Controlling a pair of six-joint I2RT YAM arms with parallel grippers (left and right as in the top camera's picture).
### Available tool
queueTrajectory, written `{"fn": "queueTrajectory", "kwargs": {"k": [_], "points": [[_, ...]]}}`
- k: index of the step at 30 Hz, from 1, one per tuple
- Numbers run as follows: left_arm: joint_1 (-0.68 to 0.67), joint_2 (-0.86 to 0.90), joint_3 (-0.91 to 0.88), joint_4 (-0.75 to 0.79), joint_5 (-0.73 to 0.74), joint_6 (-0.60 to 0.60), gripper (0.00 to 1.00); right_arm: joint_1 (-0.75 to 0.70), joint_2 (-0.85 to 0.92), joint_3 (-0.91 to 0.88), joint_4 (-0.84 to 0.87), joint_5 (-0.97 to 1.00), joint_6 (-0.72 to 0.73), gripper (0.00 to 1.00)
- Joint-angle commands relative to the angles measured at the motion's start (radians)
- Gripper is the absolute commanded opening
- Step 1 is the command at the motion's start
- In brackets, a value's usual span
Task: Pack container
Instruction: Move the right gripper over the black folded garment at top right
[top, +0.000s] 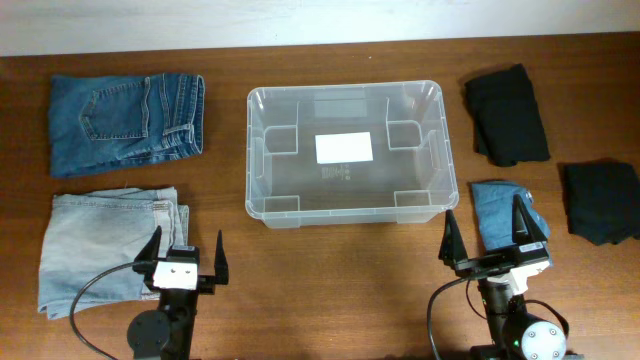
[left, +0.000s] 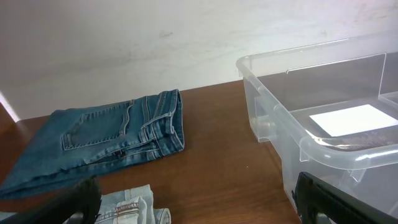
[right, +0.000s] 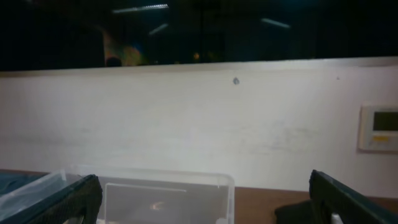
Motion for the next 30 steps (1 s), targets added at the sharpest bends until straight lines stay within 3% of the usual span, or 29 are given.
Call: {"fn": "queueTrajectory", "kwargs": {"k": [1, 7, 13, 20, 23, 26, 30], "points": [[0.005, -0.007, -0.008, 0.003, -0.004, 0.013, 0.99, -0.006, 0.016, 0.096, 0.005, -0.013, -0.023, 0.98], [0.005, -0.007, -0.008, 0.003, -0.004, 0.013, 0.99, -0.007, 0.216, 0.388, -0.192, 0.102, -0.177, 0.99], [0.005, -0.007, -0.008, 0.003, -0.004, 0.013, 0.99, -0.091, 0.668, 0.883, -0.581, 0.253, -0.187, 0.99], [0.005, -0.007, -0.008, 0.003, -0.004, 0.013, 0.99, -0.358, 1.252, 1.579, -1.09, -0.033, -0.187, 0.99], [0.005, -0.007, -0.008, 0.003, -0.004, 0.013, 0.99, -0.419, 1.438, 1.792, -1.256, -0.125, -0.186, 0.99], [0.005, -0.007, -0.008, 0.003, -0.004, 0.013, 0.99, -0.439, 1.571, 1.896, -1.332, -0.166, -0.167, 0.98], [0.005, -0.007, -0.008, 0.003, -0.004, 0.013, 0.99, -0.436, 1.674, 1.904, -1.374, -0.252, -0.168, 0.98]]}}
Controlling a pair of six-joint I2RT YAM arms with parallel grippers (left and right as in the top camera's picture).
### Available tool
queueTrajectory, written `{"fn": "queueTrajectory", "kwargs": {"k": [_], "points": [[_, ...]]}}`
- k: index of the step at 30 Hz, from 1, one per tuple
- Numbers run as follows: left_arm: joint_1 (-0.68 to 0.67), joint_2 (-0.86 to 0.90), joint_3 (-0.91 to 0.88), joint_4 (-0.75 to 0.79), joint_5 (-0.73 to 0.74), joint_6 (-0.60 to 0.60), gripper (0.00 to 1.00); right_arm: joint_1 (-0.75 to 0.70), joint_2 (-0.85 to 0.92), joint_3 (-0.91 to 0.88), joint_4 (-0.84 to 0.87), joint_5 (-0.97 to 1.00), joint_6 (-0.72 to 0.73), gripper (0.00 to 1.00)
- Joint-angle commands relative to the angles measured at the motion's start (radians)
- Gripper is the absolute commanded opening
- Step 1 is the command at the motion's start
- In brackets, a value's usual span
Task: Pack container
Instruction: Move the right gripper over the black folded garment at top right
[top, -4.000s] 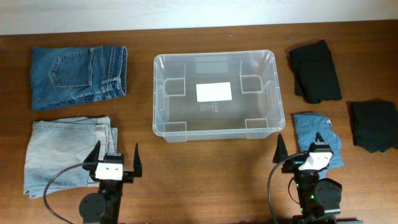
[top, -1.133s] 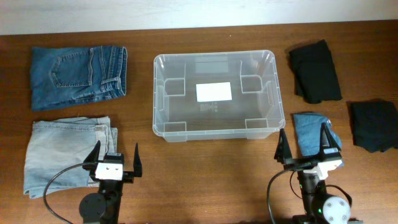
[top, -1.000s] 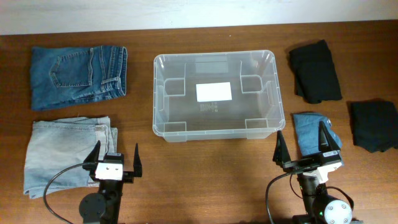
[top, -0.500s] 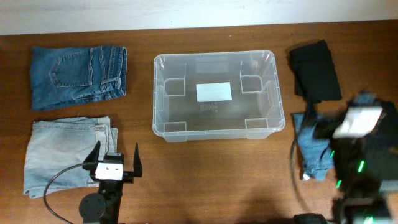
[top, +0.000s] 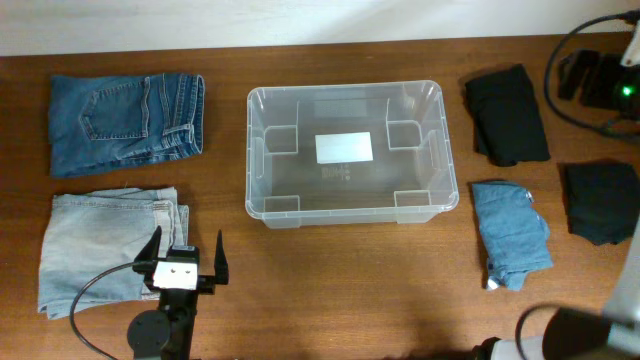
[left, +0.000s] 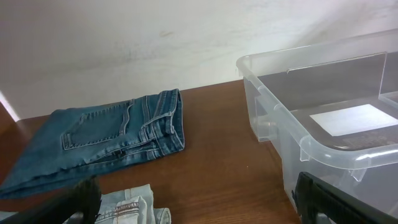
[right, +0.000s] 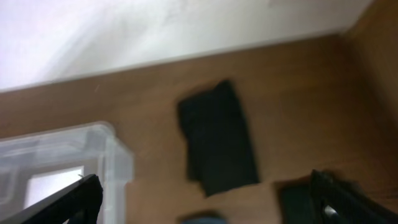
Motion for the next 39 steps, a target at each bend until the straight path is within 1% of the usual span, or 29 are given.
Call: {"fn": "queueTrajectory", "kwargs": {"k": [1, 9, 12, 19, 24, 26, 29, 34, 39], "points": [[0.004, -0.007, -0.008, 0.002, -0.004, 0.013, 0.99, 0.0, 0.076, 0.025, -0.022, -0.106, 0.003, 0.98], [0.004, -0.007, -0.008, 0.002, -0.004, 0.013, 0.99, -0.029, 0.268, 0.025, -0.005, -0.107, 0.0, 0.99], [0.004, -0.007, -0.008, 0.002, -0.004, 0.013, 0.99, -0.049, 0.321, 0.025, 0.031, -0.107, -0.004, 0.99], [0.004, -0.007, -0.008, 0.002, -0.004, 0.013, 1.0, -0.105, 0.393, 0.025, 0.123, -0.109, -0.031, 0.99], [0.004, -0.007, -0.008, 0.002, -0.004, 0.013, 0.99, -0.159, 0.45, 0.025, 0.146, -0.121, -0.031, 0.99], [0.004, -0.007, -0.008, 0.002, -0.004, 0.013, 0.99, -0.181, 0.477, 0.025, 0.151, -0.166, -0.039, 0.99], [0.004, -0.007, -0.008, 0.002, -0.004, 0.013, 1.0, -0.215, 0.518, 0.025, 0.161, -0.29, -0.065, 0.99], [0.004, -0.007, -0.008, 0.002, -0.004, 0.013, 0.99, -0.265, 0.585, 0.025, 0.19, -0.451, -0.064, 0.99], [0.004, -0.007, -0.008, 0.002, -0.004, 0.013, 0.99, -0.282, 0.657, 0.025, 0.187, -0.583, -0.099, 0.98]]}}
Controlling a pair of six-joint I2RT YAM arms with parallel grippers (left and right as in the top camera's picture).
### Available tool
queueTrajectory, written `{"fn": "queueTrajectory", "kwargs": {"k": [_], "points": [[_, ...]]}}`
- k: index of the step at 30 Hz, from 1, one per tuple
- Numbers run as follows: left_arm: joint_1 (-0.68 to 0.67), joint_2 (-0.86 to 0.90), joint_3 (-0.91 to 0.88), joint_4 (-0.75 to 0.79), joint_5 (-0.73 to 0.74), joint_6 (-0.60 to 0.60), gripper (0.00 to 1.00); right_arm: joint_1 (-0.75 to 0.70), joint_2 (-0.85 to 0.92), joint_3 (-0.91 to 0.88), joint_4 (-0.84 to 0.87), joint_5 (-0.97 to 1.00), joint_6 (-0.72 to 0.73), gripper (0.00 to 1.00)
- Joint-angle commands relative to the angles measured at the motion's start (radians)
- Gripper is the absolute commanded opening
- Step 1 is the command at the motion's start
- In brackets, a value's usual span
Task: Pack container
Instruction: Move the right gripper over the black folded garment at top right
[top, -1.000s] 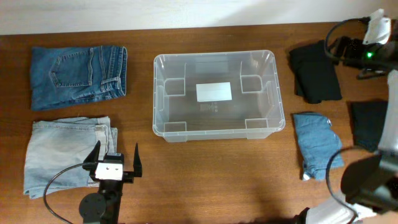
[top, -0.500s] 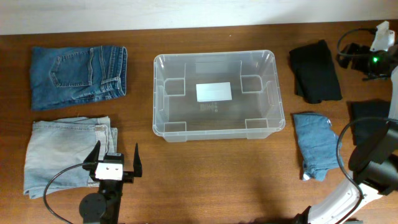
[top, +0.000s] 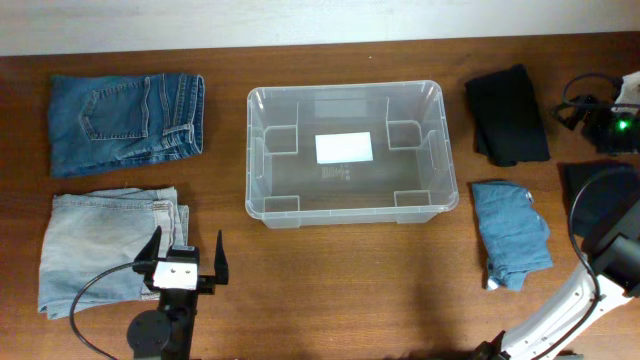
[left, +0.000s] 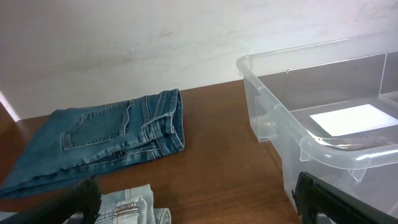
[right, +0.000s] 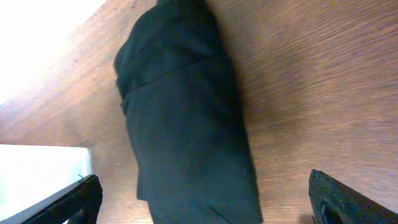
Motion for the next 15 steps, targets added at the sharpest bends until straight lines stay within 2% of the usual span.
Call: {"fn": "queueTrajectory", "kwargs": {"k": [1, 15], "points": [[0.004, -0.007, -0.008, 0.002, -0.004, 0.013, 0.99, -0.002, 0.05, 0.021, -0.003, -0.164, -0.044, 0.99], [0.004, -0.007, -0.008, 0.002, -0.004, 0.013, 0.99, -0.002, 0.122, 0.021, 0.022, -0.166, -0.043, 0.98]]}}
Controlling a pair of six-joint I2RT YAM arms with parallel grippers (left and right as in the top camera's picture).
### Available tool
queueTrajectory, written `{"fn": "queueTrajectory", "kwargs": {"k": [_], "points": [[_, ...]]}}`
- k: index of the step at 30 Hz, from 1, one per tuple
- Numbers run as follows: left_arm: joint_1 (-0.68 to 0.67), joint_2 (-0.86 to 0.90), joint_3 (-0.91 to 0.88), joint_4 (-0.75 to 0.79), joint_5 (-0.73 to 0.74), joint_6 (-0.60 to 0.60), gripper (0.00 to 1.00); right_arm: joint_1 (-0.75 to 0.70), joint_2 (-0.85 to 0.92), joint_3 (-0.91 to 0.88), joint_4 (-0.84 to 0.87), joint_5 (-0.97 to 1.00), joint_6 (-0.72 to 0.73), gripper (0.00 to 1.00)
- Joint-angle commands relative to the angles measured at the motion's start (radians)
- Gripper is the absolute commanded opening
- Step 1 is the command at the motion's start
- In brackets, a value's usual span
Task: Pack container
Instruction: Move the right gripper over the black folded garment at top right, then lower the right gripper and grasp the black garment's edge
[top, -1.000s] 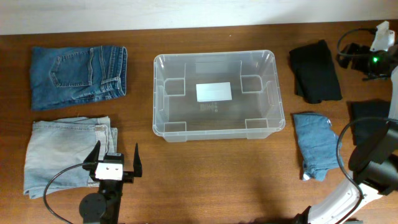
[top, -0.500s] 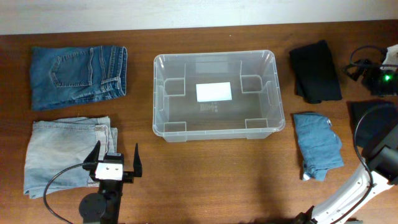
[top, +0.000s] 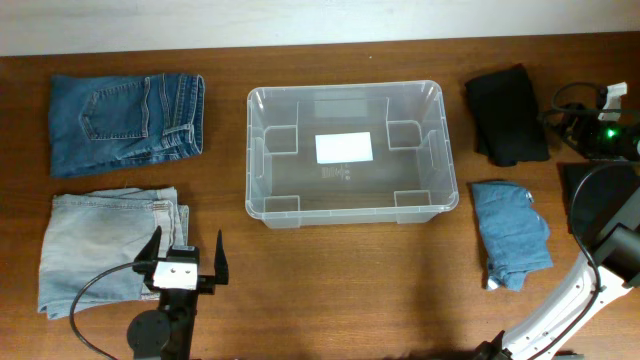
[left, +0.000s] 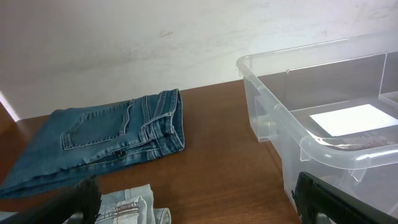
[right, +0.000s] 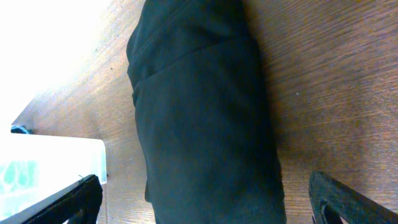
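Note:
The clear plastic container (top: 345, 150) stands mid-table with only a white label inside. A folded black garment (top: 507, 115) lies to its right at the back. My right gripper (top: 556, 132) is open just right of that garment, pointing at it. In the right wrist view the black garment (right: 205, 124) fills the space between the wide-apart fingers (right: 79, 198), and nothing is held. My left gripper (top: 185, 262) is open near the front edge, beside the folded light jeans (top: 110, 245). Dark blue jeans (top: 125, 120) lie at the back left.
A crumpled light blue garment (top: 510, 232) lies right of the container at the front. A second black garment (top: 572, 180) at the far right is partly covered by my right arm (top: 600, 260). In the left wrist view the container (left: 323, 124) rises at the right.
My right gripper has moved a little left, nearer the black garment, which now looks larger between its fingers. It is still open. The left arm has not moved.
My right gripper first stood open at the front edge by the light blue garment, facing the wall. Then it was at the back right corner looking down on the black garments. Later it pointed at the back black garment, and now it is close to it.

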Motion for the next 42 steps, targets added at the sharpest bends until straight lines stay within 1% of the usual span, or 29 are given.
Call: {"fn": "queueTrajectory", "kwargs": {"k": [1, 9, 17, 30, 40, 42], "points": [[0.004, -0.007, -0.008, 0.002, -0.004, 0.013, 1.0, 0.003, 0.033, 0.021, 0.011, -0.031, -0.018, 0.98], [0.004, -0.007, -0.008, 0.002, -0.004, 0.013, 0.99, 0.003, 0.039, 0.021, 0.035, -0.021, -0.018, 0.99], [0.004, -0.007, -0.008, 0.002, -0.004, 0.013, 0.99, 0.011, 0.054, 0.021, 0.104, -0.021, -0.018, 0.99], [0.004, -0.007, -0.008, 0.002, -0.004, 0.013, 0.99, 0.073, 0.096, 0.021, 0.135, -0.02, -0.01, 0.98], [0.004, -0.007, -0.008, 0.002, -0.004, 0.013, 0.99, 0.076, 0.101, 0.02, 0.015, -0.021, -0.006, 0.98], [0.004, -0.007, -0.008, 0.002, -0.004, 0.013, 0.99, 0.076, 0.101, 0.02, -0.006, -0.021, 0.03, 0.98]]}}
